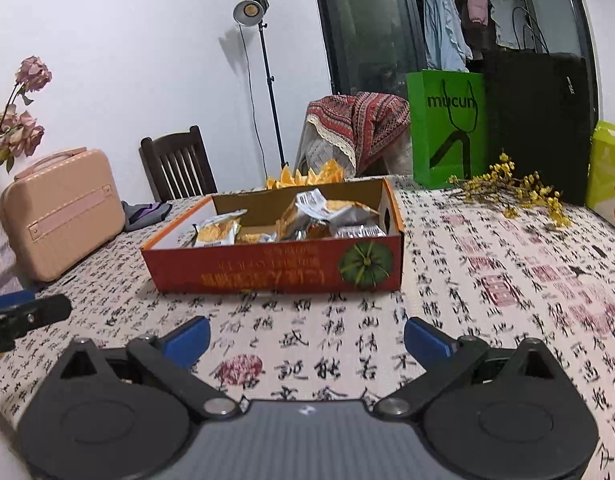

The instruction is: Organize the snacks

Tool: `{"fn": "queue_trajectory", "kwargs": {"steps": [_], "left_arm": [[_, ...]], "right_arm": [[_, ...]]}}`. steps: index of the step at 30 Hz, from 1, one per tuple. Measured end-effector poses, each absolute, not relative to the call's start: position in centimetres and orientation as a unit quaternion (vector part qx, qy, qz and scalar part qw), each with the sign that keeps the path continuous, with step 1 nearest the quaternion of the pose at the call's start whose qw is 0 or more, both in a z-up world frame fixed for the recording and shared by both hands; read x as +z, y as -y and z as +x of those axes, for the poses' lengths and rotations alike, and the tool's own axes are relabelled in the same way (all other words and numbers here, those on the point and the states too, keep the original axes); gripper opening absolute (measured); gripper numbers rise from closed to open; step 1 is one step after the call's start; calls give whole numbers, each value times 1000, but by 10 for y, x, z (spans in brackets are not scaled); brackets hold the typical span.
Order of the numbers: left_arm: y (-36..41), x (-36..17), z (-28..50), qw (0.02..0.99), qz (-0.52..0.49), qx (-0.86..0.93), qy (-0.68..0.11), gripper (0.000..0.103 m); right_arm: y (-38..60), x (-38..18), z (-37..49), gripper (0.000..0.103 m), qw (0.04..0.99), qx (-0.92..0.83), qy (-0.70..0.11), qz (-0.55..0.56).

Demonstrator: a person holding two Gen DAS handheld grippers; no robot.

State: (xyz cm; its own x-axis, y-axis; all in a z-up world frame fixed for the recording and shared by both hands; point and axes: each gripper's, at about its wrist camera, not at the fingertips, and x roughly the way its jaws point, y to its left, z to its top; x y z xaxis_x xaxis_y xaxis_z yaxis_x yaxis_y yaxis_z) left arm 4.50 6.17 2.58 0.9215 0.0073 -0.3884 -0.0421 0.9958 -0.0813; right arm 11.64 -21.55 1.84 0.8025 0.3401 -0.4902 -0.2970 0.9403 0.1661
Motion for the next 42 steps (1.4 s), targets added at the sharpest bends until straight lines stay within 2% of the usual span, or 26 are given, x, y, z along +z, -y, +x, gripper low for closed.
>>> {"fn": "queue_trajectory", "kwargs": {"steps": [42], "left_arm": [[-54, 14, 37, 977, -39, -10, -207, 103]], "right_arm": [[216, -1, 113, 103, 940, 169, -292, 39]]}}
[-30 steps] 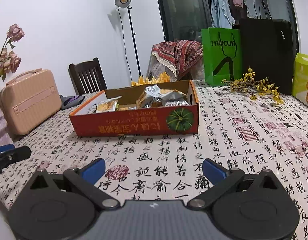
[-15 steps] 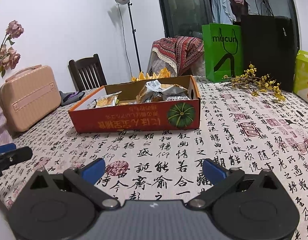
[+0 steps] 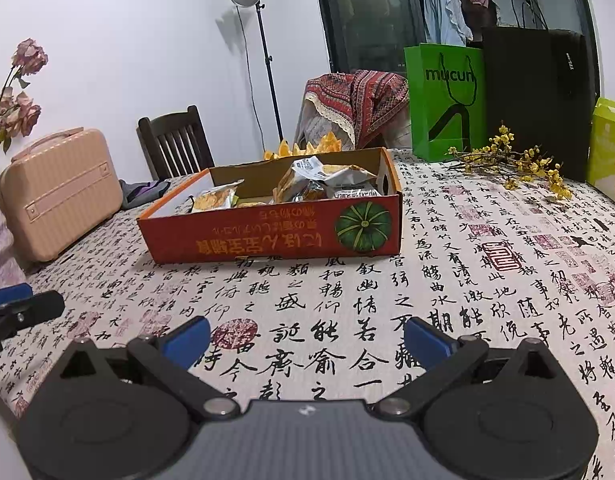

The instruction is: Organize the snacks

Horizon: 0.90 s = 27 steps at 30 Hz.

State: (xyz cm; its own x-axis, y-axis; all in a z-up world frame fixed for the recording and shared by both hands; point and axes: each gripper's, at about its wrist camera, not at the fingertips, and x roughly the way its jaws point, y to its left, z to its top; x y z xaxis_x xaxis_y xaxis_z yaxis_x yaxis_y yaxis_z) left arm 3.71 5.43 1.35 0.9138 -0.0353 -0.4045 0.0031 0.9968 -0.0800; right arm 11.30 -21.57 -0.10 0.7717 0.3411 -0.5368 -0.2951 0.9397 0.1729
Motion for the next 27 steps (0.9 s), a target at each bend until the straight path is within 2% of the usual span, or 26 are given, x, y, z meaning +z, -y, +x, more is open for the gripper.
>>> {"fn": "queue_trajectory", "kwargs": {"steps": [27], "left_arm": [[-48, 12, 38, 979, -27, -11, -201, 103]], "right_arm": [[212, -6, 111, 103, 939, 171, -296, 39]]}}
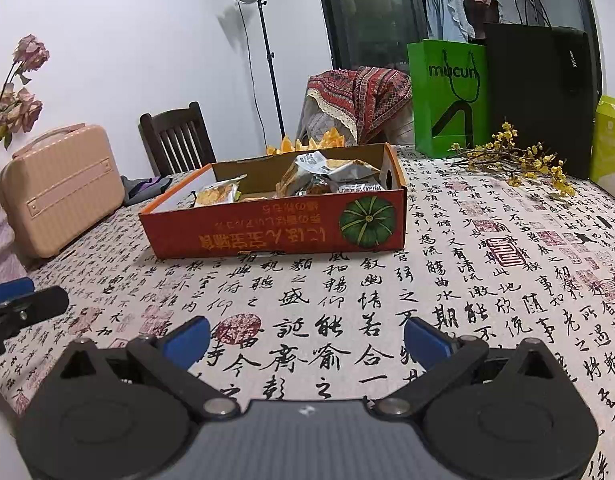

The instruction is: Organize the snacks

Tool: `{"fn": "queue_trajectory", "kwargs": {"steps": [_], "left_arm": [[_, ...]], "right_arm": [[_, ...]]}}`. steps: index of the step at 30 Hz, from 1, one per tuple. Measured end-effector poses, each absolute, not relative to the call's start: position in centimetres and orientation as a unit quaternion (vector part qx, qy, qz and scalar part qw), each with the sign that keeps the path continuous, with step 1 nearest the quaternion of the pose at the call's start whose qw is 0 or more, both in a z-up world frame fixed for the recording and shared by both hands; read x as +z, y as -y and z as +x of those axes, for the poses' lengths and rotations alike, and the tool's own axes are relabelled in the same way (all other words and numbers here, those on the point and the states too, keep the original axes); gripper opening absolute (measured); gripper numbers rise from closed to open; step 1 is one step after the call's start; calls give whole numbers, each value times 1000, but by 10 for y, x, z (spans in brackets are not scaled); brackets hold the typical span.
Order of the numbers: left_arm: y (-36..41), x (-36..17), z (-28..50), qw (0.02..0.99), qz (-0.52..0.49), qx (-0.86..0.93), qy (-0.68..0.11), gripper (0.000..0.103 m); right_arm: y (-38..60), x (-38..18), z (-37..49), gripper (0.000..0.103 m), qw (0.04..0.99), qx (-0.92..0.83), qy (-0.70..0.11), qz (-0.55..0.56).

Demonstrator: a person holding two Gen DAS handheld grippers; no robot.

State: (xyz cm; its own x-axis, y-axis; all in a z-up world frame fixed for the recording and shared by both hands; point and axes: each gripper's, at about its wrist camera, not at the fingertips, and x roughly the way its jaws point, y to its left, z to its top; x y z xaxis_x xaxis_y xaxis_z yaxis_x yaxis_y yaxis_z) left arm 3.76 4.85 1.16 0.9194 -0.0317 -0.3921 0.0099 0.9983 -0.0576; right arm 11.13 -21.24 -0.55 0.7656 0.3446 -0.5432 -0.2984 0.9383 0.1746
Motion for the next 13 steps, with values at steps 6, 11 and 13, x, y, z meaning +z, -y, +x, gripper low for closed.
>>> {"fn": "queue_trajectory", "kwargs": {"steps": [6, 11, 13], "left_arm": [[-47, 12, 38, 979, -27, -6, -202, 103], [-49, 12, 38, 979, -33, -11, -199, 103], [-50, 12, 37, 979, -36, -12, -199, 103]], "right_arm": [[212, -6, 110, 103, 939, 171, -297, 39], [213, -7, 110, 103, 938, 172, -299, 40], [213, -7, 110, 103, 937, 172, -300, 39]]}}
